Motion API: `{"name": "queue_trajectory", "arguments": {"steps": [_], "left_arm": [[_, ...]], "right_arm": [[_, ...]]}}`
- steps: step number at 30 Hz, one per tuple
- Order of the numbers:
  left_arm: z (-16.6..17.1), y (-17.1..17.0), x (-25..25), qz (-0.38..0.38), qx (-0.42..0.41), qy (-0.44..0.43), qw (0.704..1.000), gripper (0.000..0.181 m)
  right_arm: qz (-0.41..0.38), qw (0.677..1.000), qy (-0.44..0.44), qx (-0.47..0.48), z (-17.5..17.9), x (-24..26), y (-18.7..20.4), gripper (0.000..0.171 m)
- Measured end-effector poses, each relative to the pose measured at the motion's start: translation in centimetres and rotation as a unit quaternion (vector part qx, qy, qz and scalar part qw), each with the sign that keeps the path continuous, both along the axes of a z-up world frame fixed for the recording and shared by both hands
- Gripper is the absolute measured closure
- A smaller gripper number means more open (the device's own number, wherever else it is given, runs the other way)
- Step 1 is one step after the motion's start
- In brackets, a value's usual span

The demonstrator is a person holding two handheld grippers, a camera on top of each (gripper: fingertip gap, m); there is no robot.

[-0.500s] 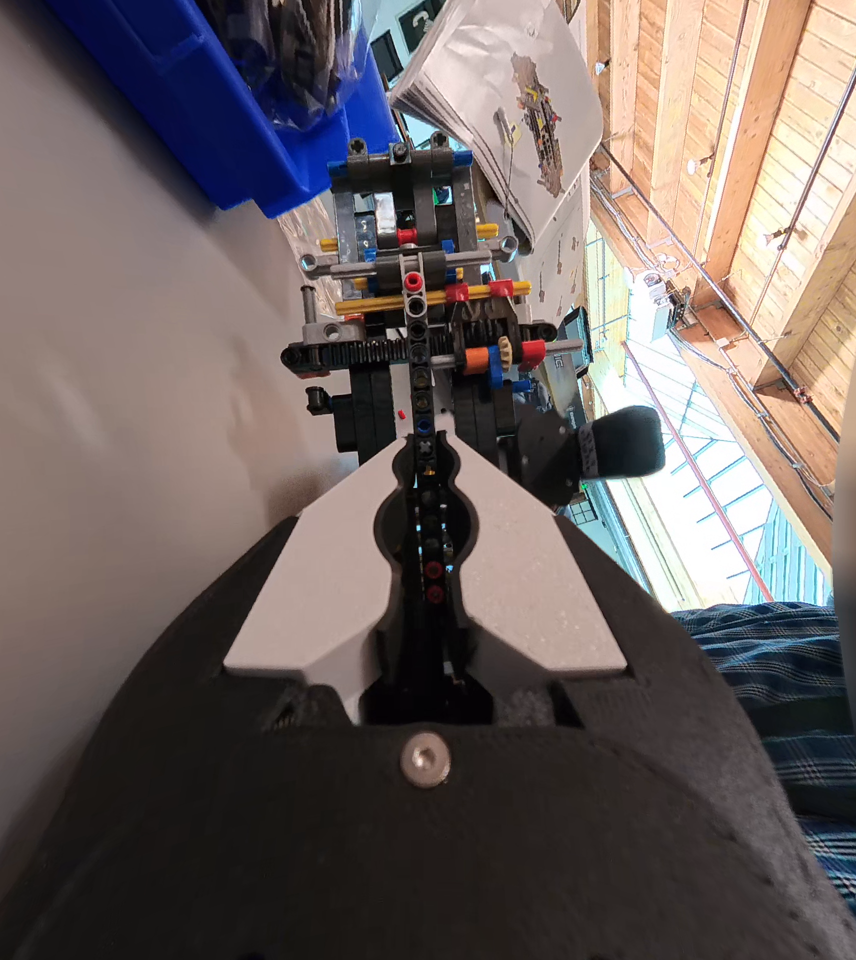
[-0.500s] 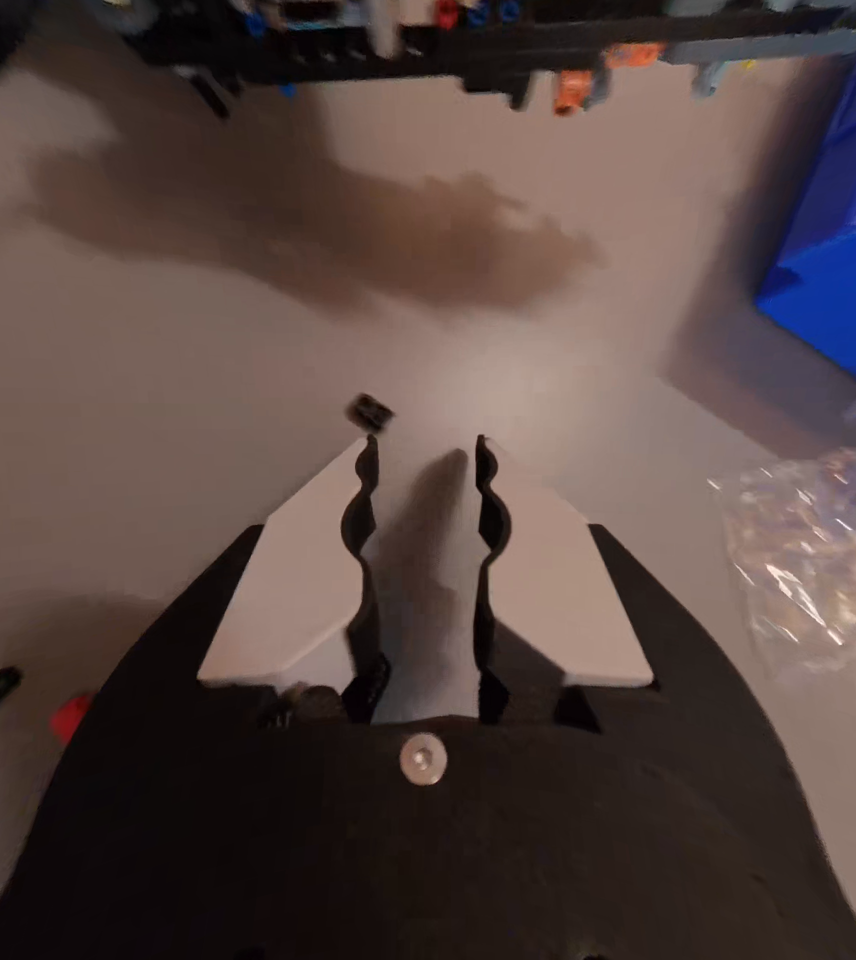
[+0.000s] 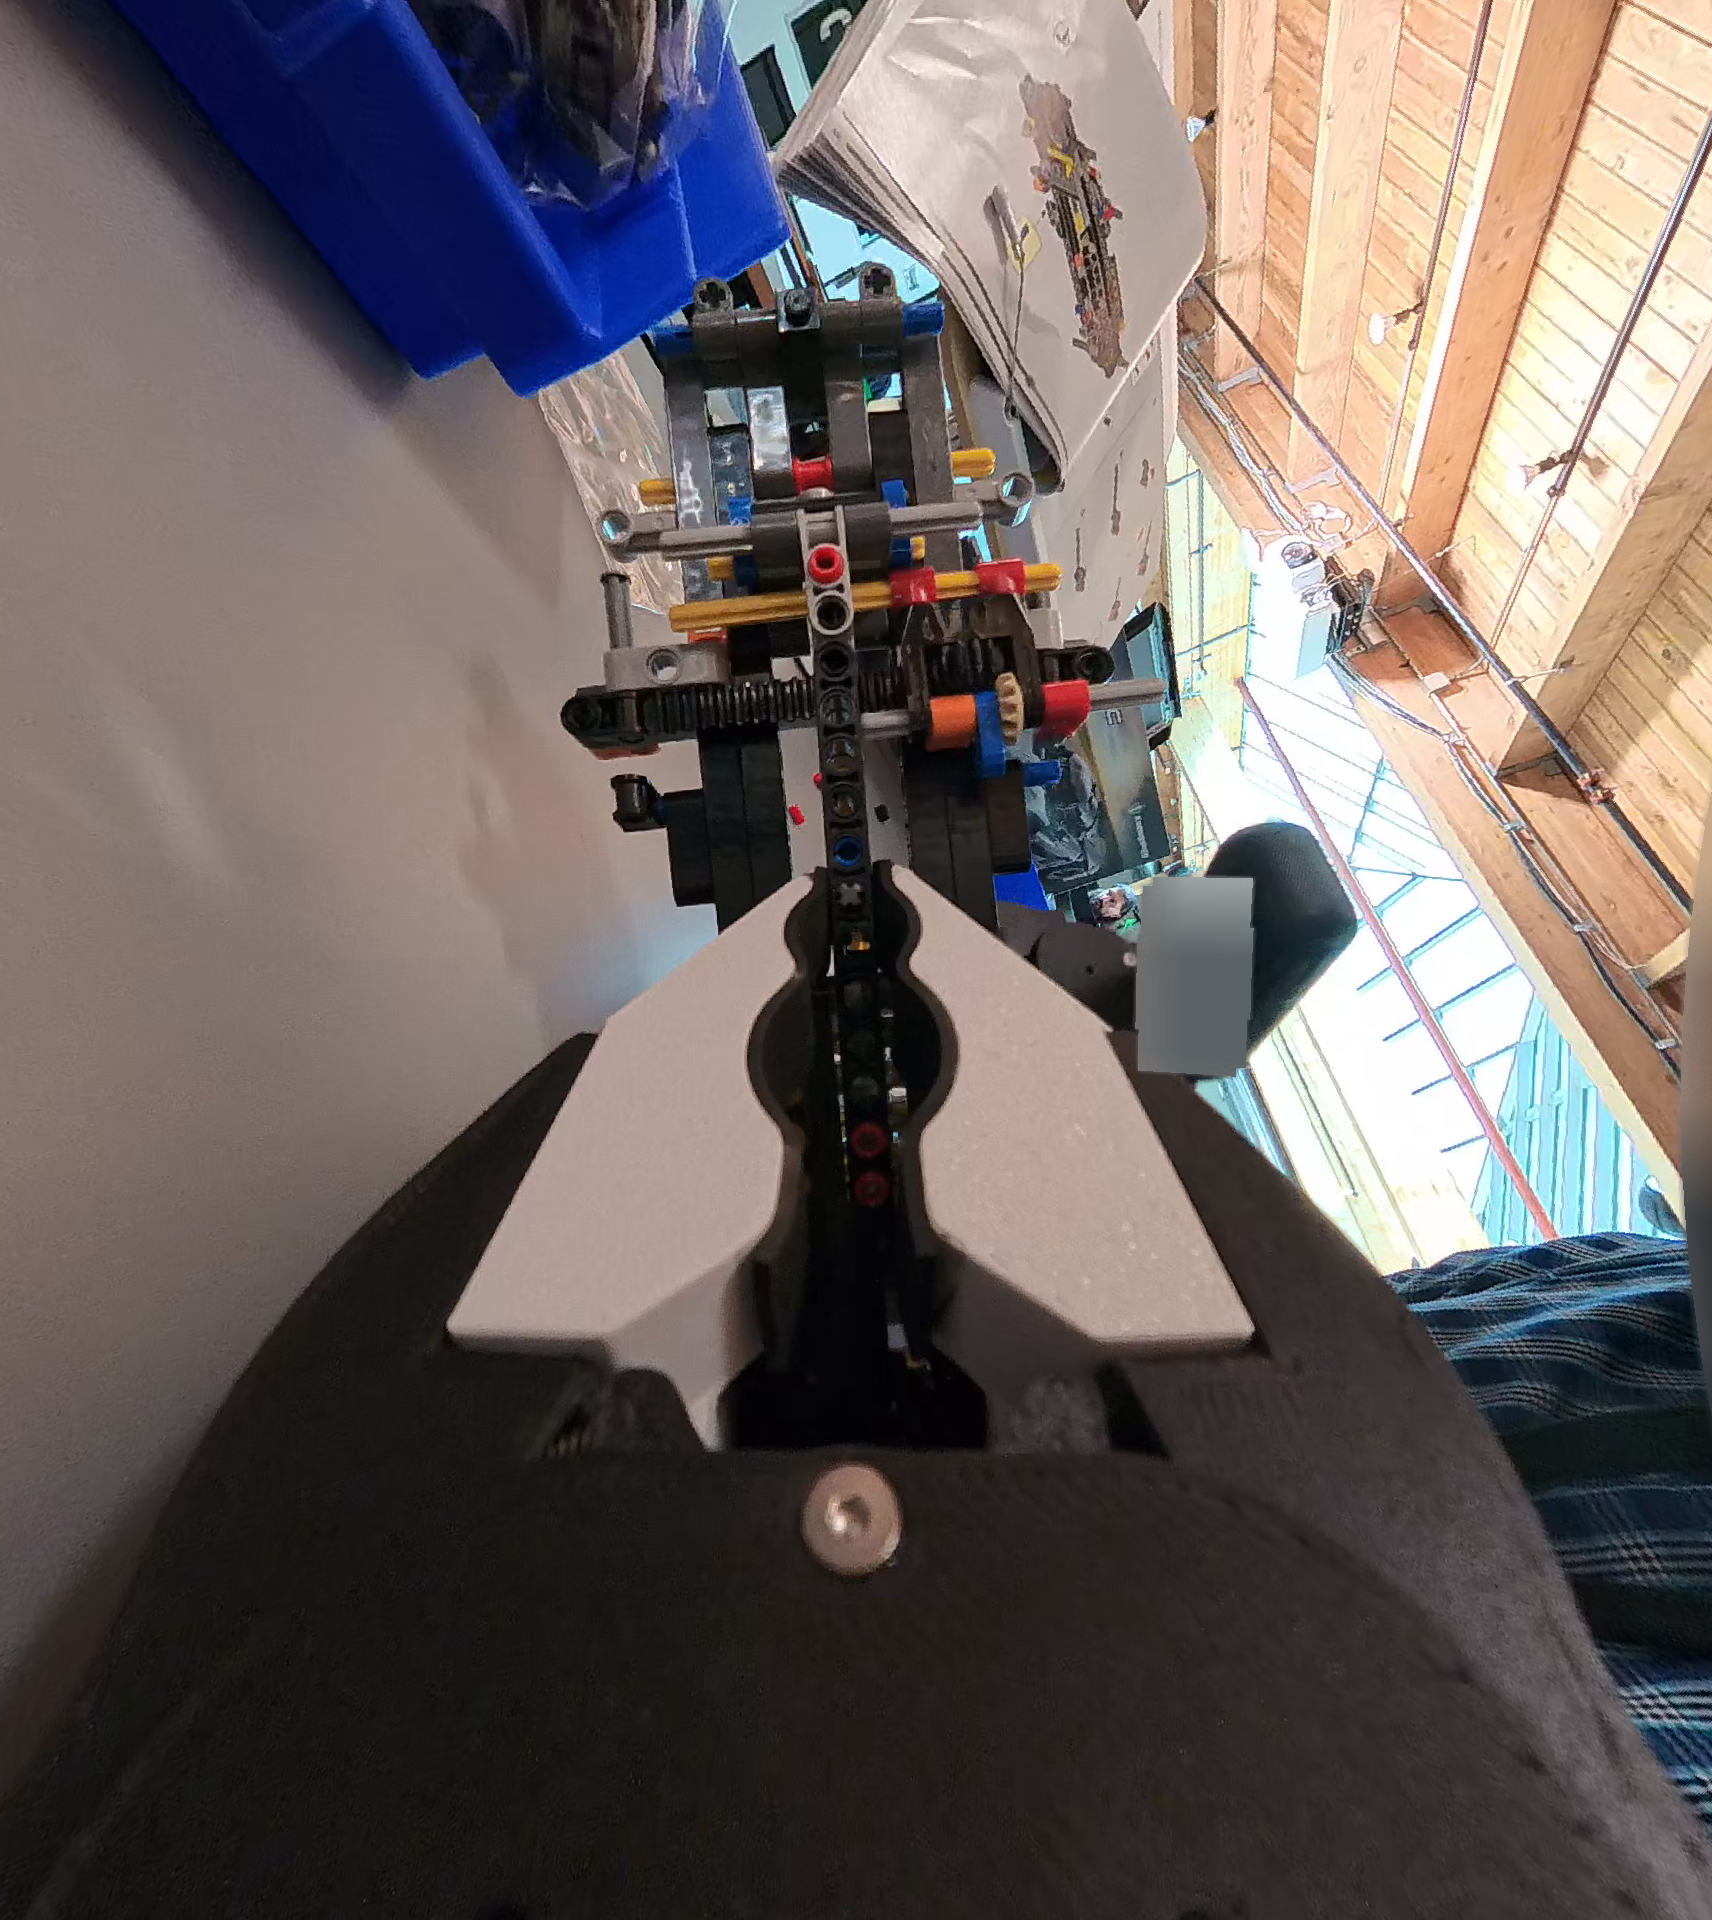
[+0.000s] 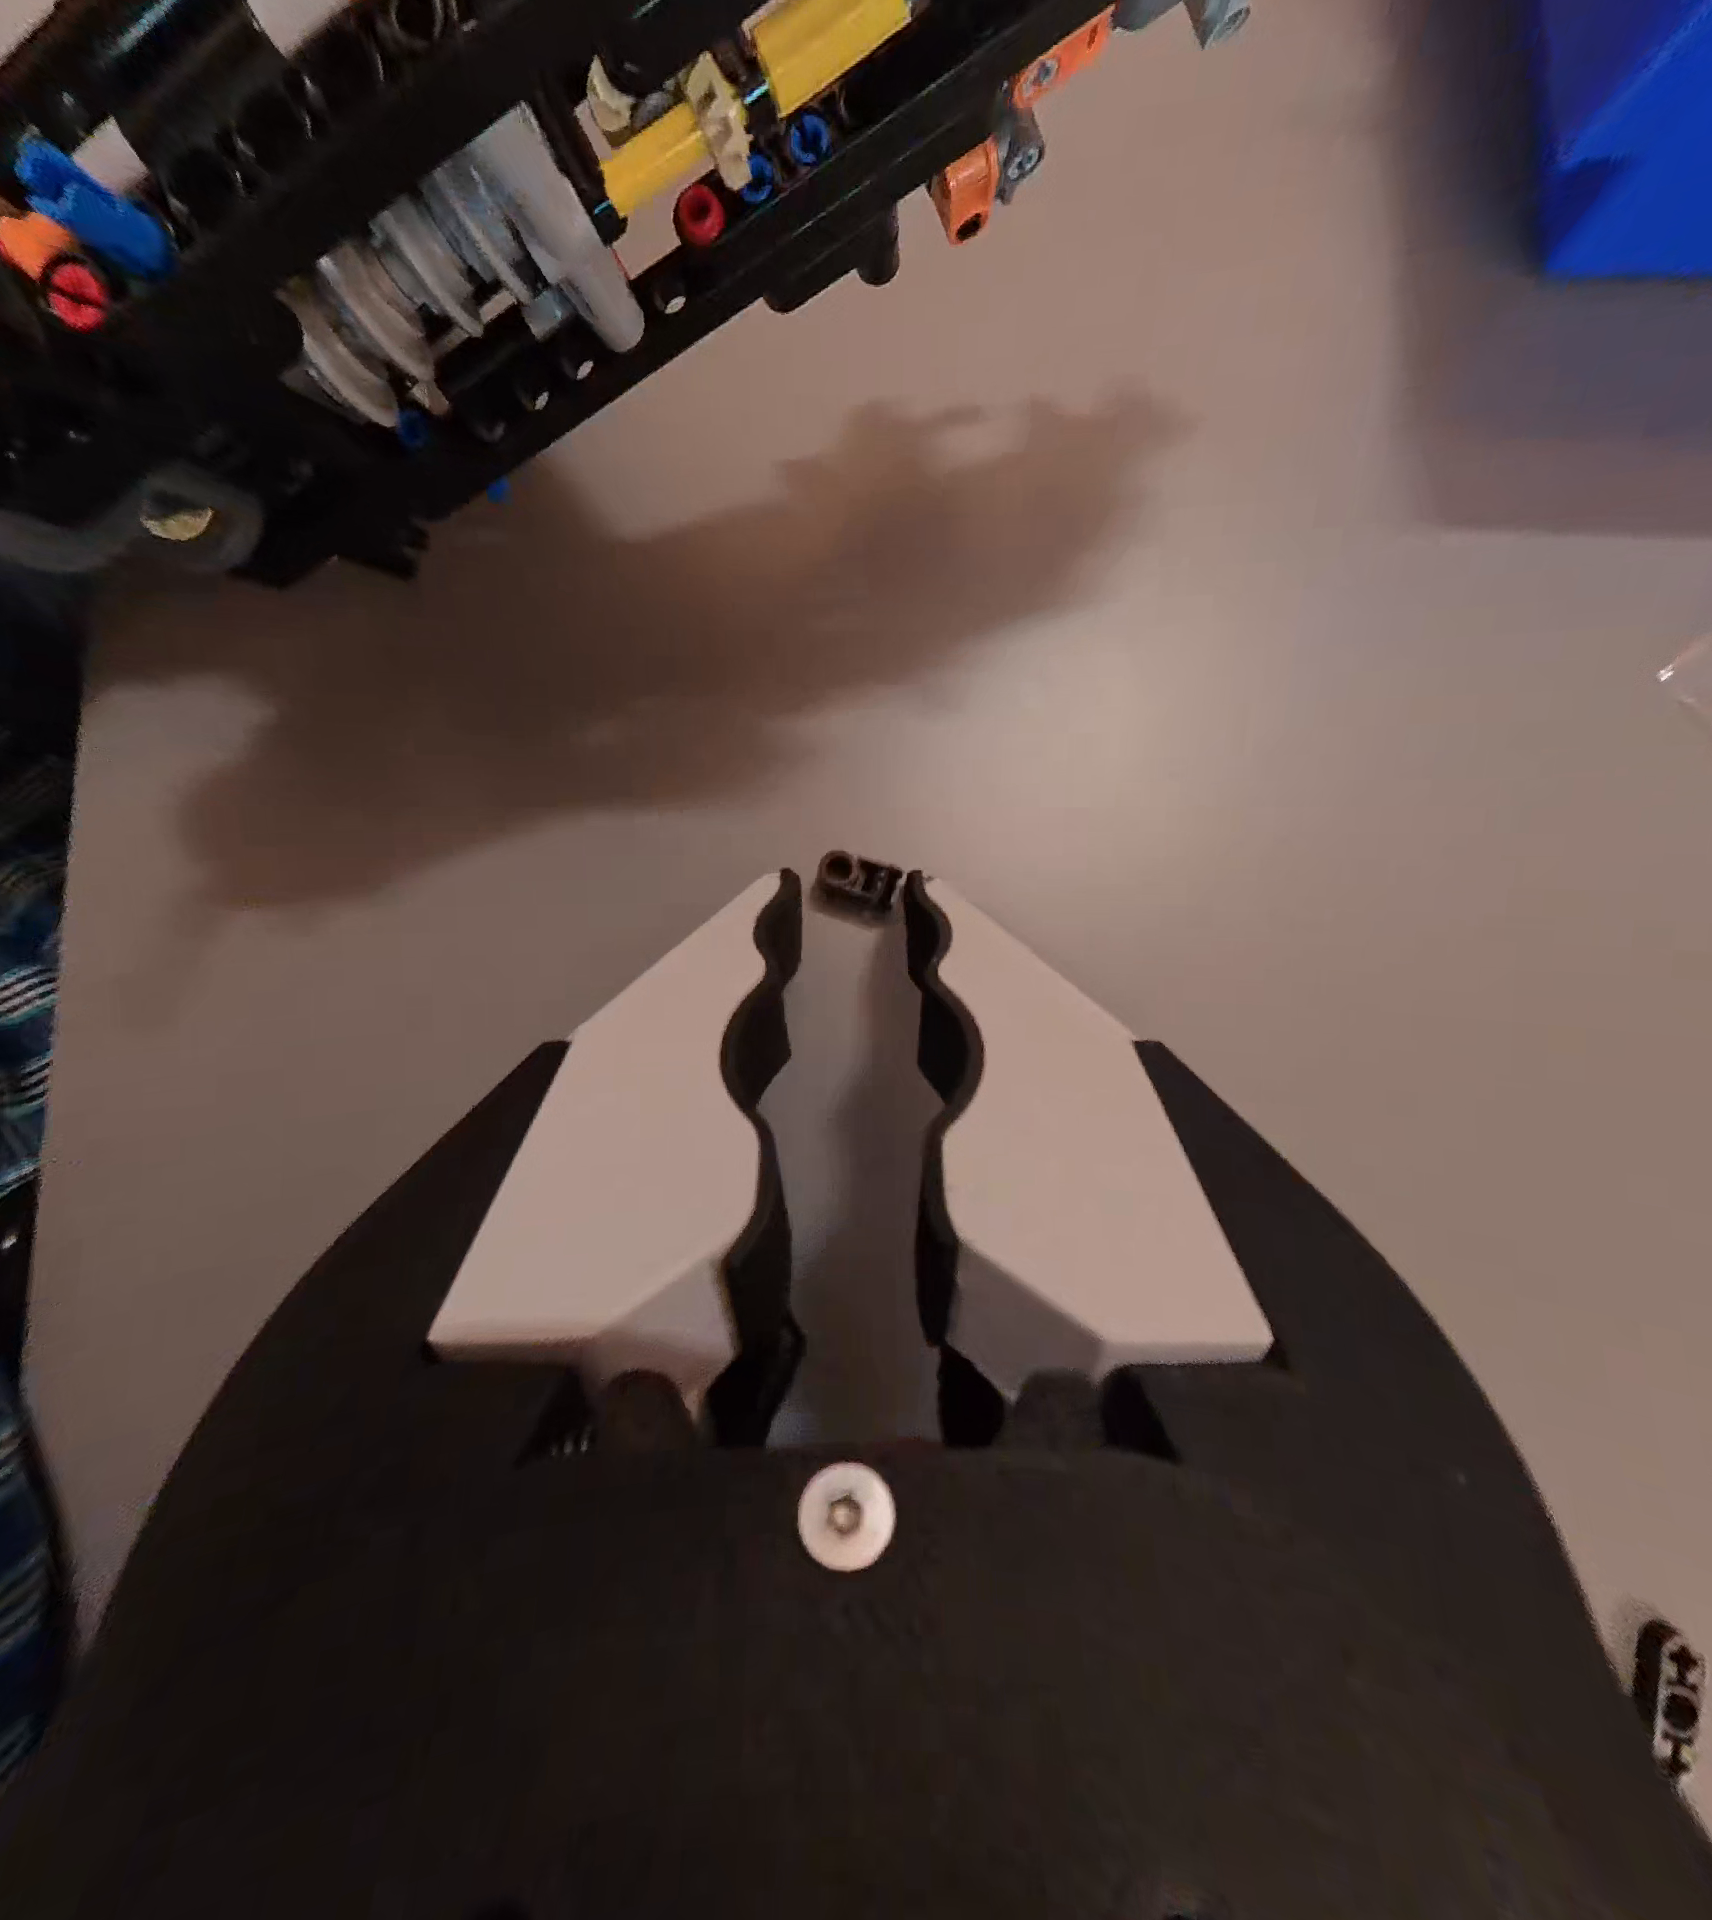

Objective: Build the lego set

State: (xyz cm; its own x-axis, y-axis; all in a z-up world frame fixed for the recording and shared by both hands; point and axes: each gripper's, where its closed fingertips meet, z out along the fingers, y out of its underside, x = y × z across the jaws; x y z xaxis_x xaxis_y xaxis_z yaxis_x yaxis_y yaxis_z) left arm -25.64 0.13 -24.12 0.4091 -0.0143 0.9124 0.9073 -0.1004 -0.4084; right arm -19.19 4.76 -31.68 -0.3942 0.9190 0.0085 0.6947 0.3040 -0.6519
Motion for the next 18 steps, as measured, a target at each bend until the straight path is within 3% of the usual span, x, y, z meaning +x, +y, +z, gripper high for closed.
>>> {"name": "queue_trajectory", "arguments": {"steps": [2, 6, 9, 18], "left_arm": [[0.0, -0.1, 0.0, 0.000, 0.003, -0.003, 1.000, 0.176], [0.1, -0.2, 0.1, -0.001, 0.004, -0.002, 1.000, 0.176], [0.0, -0.4, 0.0, 0.002, 0.004, -0.003, 1.000, 0.176], [-0.1, -0.3, 0.1, -0.003, 0.009, -0.009, 1.000, 0.176]], "right_arm": [[0.005, 1.000, 0.014, -0.001, 0.0, -0.5, -0.2, 0.158], [0.004, 0.999, 0.027, 0.028, 0.7, -0.7, 0.6, 0.148], [-0.012, 1.000, 0.029, -0.001, 1.9, 0.2, 0.0, 0.155], [-0.052, 0.998, 0.030, 0.004, 0.8, -0.7, -0.1, 0.158]]}}
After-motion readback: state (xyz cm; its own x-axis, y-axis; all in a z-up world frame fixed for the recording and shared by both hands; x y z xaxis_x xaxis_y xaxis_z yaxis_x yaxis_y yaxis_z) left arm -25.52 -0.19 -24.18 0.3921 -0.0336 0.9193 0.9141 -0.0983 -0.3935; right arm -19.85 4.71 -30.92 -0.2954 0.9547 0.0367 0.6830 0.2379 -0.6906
